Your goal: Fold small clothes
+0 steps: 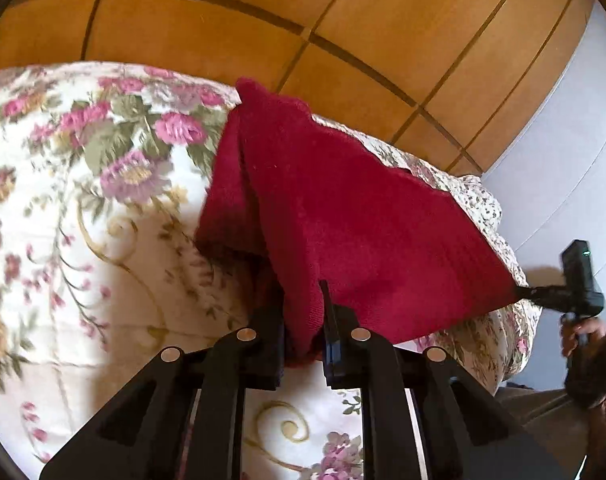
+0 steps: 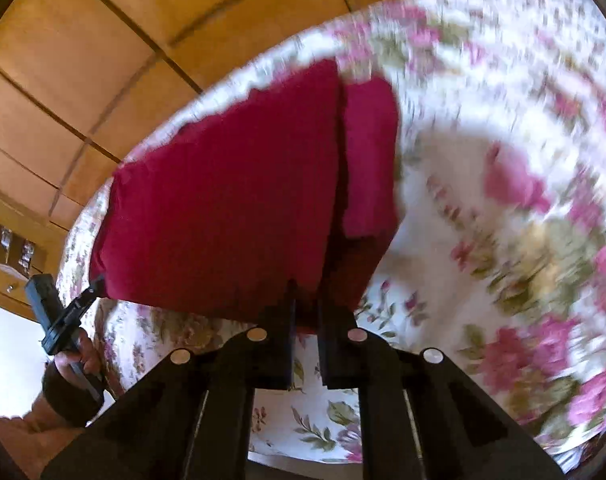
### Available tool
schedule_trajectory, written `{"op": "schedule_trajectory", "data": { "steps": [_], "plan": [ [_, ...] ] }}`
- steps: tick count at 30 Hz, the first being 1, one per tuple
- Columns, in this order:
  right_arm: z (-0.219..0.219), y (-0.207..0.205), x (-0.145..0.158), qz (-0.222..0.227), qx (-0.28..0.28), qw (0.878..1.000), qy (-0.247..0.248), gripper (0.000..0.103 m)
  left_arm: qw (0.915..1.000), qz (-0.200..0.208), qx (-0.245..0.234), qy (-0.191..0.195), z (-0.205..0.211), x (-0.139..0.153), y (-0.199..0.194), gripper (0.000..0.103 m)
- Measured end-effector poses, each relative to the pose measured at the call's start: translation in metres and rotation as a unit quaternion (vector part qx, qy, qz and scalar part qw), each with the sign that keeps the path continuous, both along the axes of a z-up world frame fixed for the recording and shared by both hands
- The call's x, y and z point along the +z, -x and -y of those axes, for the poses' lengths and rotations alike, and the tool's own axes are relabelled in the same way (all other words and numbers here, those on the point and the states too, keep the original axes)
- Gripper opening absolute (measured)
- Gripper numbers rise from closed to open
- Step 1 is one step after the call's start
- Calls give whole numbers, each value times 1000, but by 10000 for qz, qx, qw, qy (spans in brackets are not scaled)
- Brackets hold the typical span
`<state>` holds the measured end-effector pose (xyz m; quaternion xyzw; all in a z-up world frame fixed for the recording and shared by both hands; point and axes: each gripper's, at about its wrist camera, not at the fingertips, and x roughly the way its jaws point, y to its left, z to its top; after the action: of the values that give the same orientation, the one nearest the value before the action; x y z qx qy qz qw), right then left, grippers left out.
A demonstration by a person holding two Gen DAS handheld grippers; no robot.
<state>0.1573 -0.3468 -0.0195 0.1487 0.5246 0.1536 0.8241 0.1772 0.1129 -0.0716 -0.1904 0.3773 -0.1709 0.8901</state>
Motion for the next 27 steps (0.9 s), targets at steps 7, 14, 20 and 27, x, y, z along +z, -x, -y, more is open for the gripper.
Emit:
{"op": "schedule_trajectory", "data": {
  "steps": [7,14,20,27],
  "plan": [
    [25,1,-24,-518,-518,9951,665,5,9989,16,-179,-424,9,-8,0,19],
    [3,-5,14,606,-661,9952,394,71,9973,294,586,339,-12,10,19,78],
    [-44,-23,-1,866,-196,9897,1127,81,9935,947,618,-91,12,46,18,83],
    [-29,-25,-59,-534,-312,9767,2055,93,9921,738,31,-1019,65,32,-19,85]
  ]
}}
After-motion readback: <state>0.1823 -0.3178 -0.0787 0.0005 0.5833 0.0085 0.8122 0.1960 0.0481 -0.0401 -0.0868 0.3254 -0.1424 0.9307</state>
